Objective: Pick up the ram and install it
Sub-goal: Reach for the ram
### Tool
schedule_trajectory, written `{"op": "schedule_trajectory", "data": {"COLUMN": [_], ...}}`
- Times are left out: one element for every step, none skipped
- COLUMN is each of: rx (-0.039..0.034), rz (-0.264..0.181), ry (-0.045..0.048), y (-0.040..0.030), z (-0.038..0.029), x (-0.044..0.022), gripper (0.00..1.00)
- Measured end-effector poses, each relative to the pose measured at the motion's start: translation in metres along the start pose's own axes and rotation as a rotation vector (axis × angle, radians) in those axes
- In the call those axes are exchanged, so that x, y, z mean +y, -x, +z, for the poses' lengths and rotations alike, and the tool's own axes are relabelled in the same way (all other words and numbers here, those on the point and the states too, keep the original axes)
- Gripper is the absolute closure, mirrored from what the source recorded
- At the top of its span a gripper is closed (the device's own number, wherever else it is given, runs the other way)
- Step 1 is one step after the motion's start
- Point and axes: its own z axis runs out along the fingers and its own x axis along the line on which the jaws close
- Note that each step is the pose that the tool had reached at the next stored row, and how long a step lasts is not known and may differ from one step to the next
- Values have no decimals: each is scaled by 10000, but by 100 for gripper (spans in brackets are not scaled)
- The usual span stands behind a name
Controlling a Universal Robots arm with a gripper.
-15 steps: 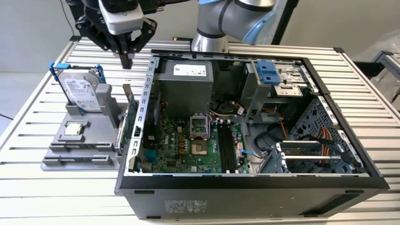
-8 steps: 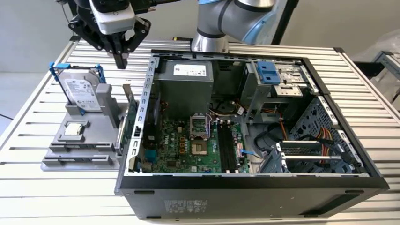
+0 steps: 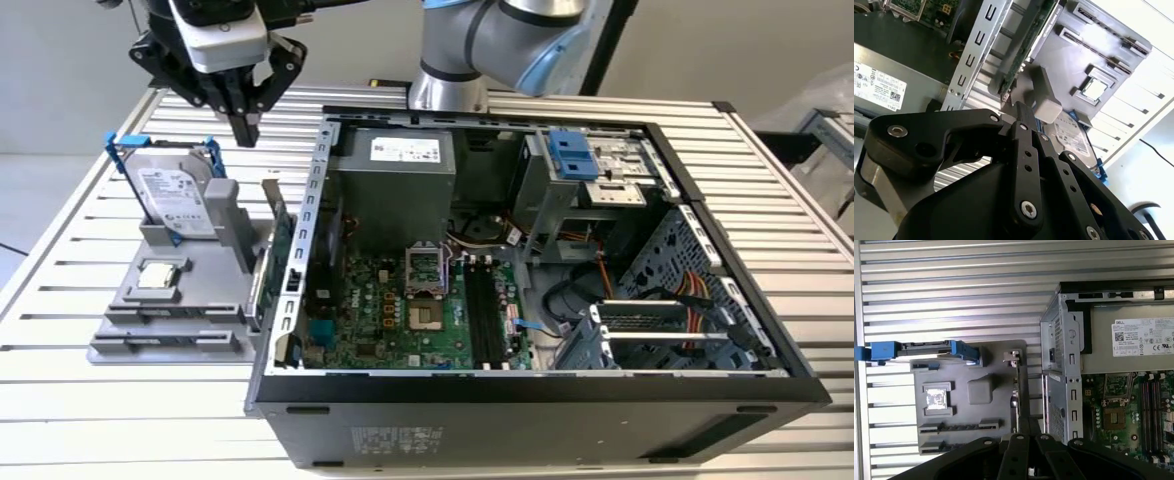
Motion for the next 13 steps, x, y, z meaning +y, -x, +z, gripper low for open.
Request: {"op": "schedule_trajectory", "data": {"rx": [2,2,2,4,5,6,6,7,8,10,10,11,11], "rz": [0,0,0,-1,-1,-1,-2,-2,-2,-2,-2,-4,-7], "ry": [0,0,0,0,0,-1,0,0,-1,-1,-1,-1,0], "y": [-14,-27,-40,-54,-67,-81,-95,-109,-122,-136,-150,-164,-179], "z": [0,0,0,-1,-1,-1,-1,-1,-1,-2,-2,-2,-2], "x": [-1,-2,-3,-4,-5,-6,-7,-8,-9,-10,-10,-12,-13], "gripper": [100,100,100,100,100,100,100,100,100,100,100,100,100]}}
